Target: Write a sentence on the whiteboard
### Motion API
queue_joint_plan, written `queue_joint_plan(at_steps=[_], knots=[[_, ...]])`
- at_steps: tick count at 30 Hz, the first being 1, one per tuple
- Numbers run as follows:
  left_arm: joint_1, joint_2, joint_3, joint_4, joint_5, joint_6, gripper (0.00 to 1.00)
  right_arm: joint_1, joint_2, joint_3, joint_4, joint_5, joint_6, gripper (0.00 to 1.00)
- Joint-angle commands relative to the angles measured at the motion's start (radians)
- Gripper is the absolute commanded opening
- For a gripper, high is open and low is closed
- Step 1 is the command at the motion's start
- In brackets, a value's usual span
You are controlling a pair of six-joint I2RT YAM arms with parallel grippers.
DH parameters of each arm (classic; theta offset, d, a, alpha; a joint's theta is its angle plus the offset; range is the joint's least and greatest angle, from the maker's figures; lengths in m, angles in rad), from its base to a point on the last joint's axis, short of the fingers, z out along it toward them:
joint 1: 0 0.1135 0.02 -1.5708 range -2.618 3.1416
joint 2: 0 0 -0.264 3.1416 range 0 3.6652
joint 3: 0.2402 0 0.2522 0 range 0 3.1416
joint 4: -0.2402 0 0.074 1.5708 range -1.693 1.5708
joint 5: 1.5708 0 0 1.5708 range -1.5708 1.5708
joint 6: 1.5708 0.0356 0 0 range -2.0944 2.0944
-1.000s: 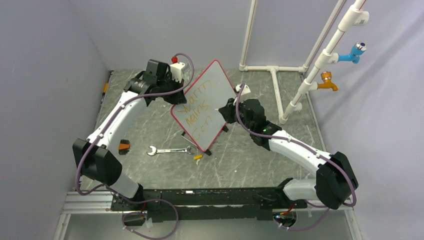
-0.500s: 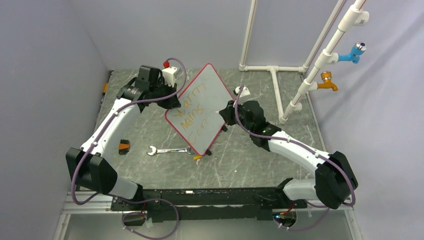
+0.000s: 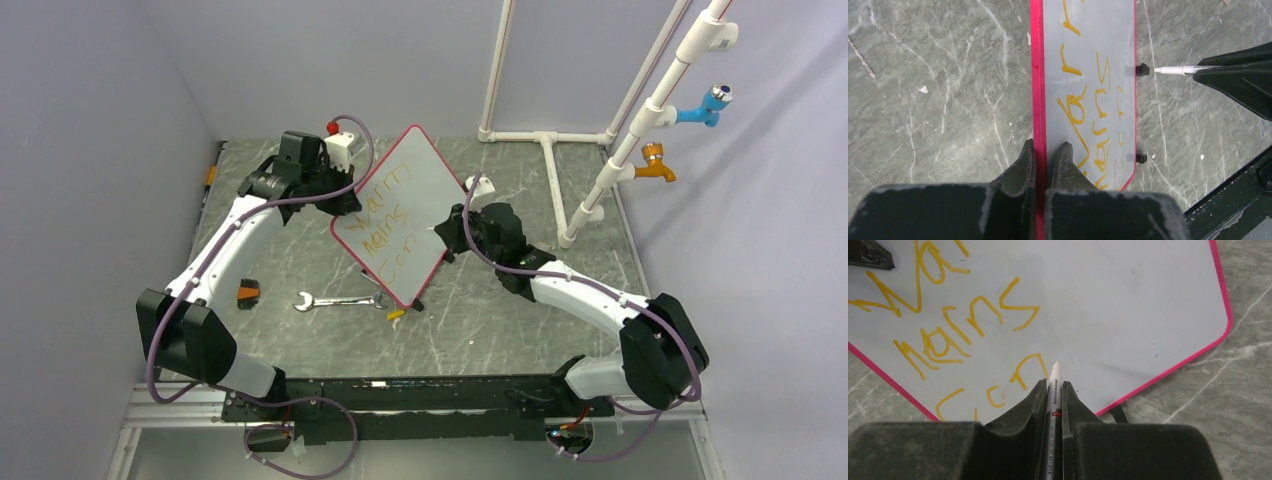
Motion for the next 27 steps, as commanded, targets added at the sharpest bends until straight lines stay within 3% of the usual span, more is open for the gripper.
queue_joint_plan(at_steps=[1, 27], knots=[[-0.007, 0.074, -0.081, -0.167, -0.343, 0.179, 0.0, -0.004, -0.009, -0.012, 0.074, -0.025, 0.008, 0.0], [-0.001, 0.061, -0.092, -0.164, -0.343, 0.179, 0.0, -0.004, -0.087, -0.068, 0.133, -0.086, -0.021, 0.0]])
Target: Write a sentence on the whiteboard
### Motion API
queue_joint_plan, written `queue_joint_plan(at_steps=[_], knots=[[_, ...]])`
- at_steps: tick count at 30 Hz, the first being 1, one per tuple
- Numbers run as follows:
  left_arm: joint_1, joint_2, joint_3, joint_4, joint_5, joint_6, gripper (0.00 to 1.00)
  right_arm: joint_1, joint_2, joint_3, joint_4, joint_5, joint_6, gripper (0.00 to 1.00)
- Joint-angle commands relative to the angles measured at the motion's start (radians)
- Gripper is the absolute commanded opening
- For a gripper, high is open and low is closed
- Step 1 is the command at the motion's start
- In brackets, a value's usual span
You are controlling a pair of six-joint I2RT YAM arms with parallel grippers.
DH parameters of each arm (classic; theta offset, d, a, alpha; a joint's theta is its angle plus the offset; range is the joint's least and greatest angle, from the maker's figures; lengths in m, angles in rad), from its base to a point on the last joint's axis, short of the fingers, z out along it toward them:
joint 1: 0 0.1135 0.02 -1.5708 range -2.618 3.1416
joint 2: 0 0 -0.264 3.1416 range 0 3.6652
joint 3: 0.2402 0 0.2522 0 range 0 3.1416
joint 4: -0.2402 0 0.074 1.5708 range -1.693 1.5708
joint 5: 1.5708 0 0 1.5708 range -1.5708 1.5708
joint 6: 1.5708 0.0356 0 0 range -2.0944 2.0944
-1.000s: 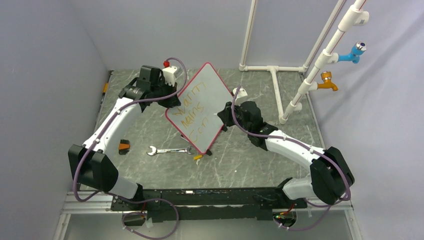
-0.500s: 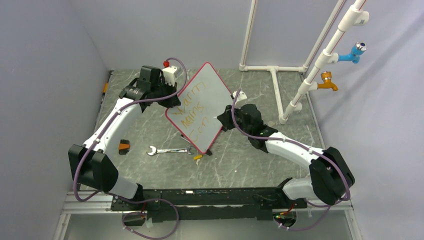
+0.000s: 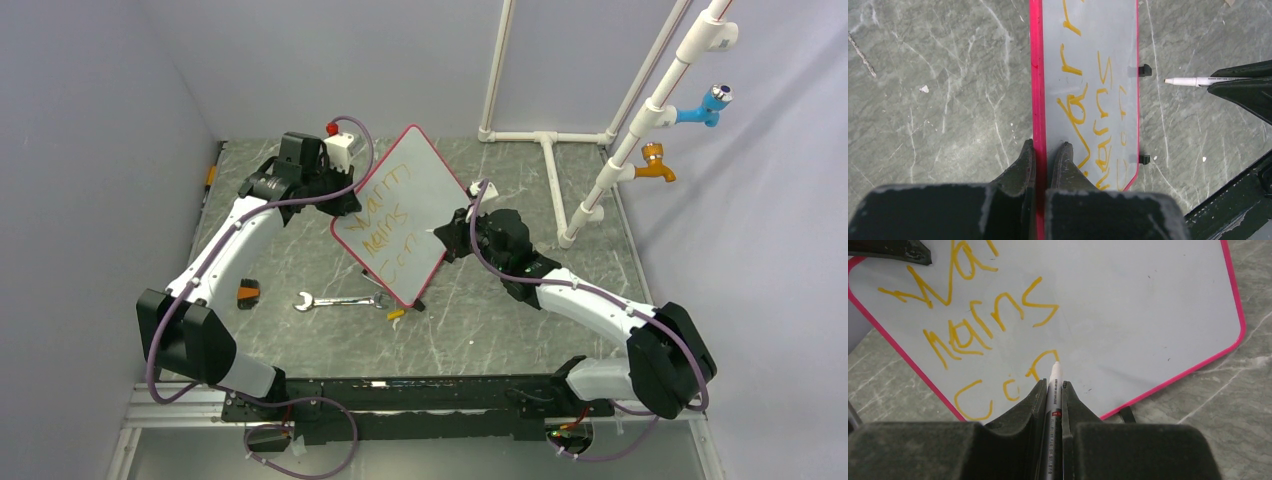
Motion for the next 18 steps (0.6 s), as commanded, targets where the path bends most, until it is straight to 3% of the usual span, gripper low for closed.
queue_joint_plan(at_steps=[1, 18], knots=[[-0.002, 0.064, -0.078, -0.182, -0.339, 0.184, 0.0, -0.003, -0.031, -0.006, 0.069, -0.041, -0.013, 0.0], [-0.002, 0.07, -0.081, -0.187, -0.35, 0.184, 0.0, -0.003, 0.022, 0.01, 0.149, -0.14, -0.028, 0.0]])
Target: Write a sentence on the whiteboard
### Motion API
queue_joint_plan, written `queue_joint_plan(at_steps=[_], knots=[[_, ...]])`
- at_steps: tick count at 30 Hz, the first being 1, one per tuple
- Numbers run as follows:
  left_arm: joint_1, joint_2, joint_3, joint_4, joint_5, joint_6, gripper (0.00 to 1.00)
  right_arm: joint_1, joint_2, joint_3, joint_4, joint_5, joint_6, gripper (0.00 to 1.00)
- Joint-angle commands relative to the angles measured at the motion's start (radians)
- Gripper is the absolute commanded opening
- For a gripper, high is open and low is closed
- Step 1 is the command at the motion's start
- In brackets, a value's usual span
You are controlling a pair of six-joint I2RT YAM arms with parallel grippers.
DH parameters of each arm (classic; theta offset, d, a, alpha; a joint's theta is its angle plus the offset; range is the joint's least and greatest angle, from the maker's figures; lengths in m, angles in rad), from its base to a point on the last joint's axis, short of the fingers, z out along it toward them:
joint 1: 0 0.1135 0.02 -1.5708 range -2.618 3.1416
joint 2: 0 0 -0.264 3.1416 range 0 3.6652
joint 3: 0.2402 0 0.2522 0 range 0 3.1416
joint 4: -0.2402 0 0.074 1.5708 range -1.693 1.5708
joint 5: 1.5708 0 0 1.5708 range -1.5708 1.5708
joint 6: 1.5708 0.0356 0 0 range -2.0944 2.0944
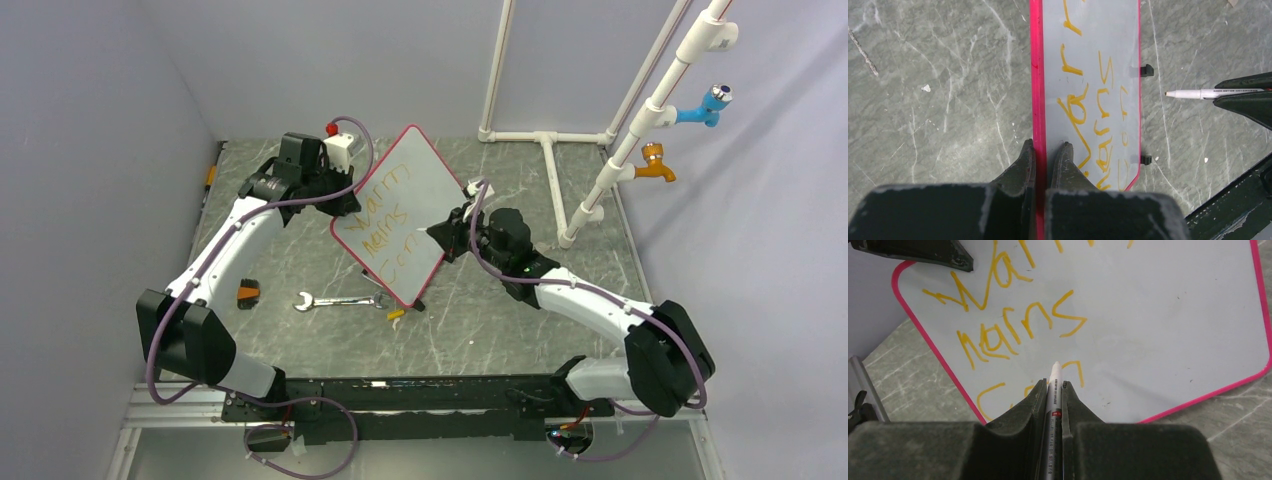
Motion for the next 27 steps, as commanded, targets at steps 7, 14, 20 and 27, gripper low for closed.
queue_joint_plan(at_steps=[7, 14, 20, 27], knots=[[-0.002, 0.074, -0.075, -0.19, -0.347, 0.184, 0.0, -0.003, 0.079, 0.051, 0.077, 0.001, 0.008, 0.0], [-0.001, 0.075, -0.075, -0.19, -0.345, 0.185, 0.0, -0.002, 0.172, 0.094, 0.092, 0.027, 0.0, 0.0], [-0.002, 0.075, -0.076, -0.189, -0.342, 0.184, 0.0, -0.003, 0.212, 0.131, 0.094, 0.046, -0.016, 0.0], [-0.002, 0.074, -0.076, -0.189, -0.342, 0.185, 0.0, -0.003, 0.256, 0.128, 0.107, 0.048, -0.015, 0.0]])
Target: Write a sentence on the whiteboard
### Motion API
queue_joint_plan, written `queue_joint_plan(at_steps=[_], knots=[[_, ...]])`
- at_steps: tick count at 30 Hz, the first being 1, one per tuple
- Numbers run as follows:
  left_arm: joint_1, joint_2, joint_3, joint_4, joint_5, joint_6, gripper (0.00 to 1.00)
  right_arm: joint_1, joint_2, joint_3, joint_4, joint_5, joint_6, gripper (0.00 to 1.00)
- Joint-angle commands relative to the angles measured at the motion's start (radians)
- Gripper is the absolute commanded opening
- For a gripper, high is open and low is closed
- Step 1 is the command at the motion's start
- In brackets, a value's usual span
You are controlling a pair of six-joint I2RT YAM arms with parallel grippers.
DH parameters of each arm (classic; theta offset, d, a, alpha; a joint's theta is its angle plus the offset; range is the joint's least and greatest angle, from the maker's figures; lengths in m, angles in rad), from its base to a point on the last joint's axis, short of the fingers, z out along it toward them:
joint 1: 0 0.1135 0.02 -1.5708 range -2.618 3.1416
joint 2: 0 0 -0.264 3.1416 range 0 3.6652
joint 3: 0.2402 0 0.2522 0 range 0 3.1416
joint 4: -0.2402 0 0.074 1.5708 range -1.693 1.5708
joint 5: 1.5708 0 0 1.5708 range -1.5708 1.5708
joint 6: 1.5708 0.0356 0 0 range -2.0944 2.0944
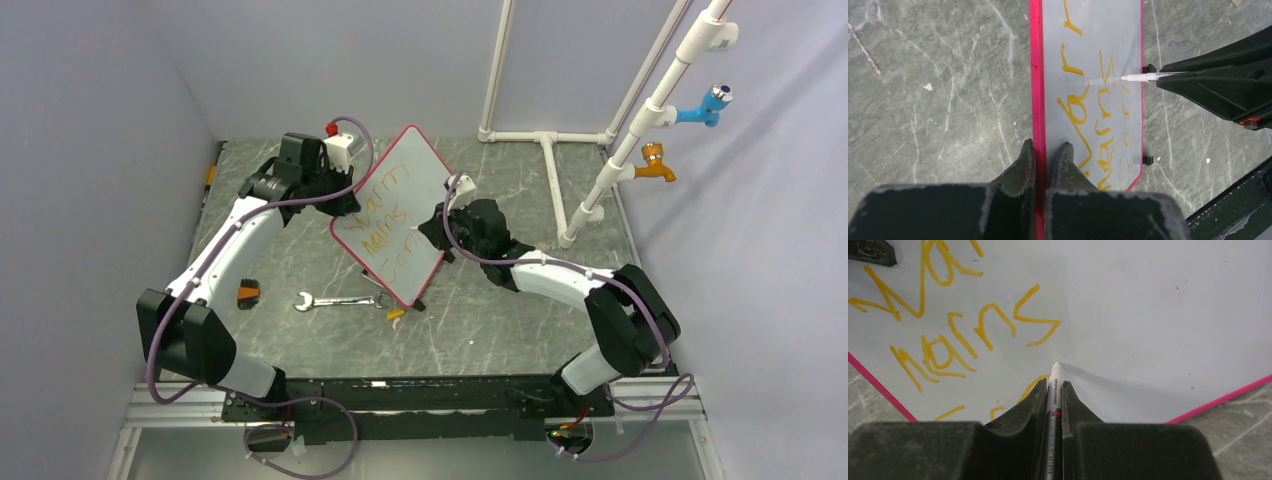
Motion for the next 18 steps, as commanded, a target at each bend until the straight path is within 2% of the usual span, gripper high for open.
queue_joint_plan(at_steps=[1, 18], knots=[[-0.002, 0.073, -0.076, -0.189, -0.335, 0.185, 0.0, -0.002, 0.028, 0.022, 0.073, 0.018, -0.008, 0.0], [-0.002, 0.071, -0.074, -0.191, -0.331, 0.184, 0.0, -0.003, 0.0, -0.099, 0.086, 0.018, 0.027, 0.0]])
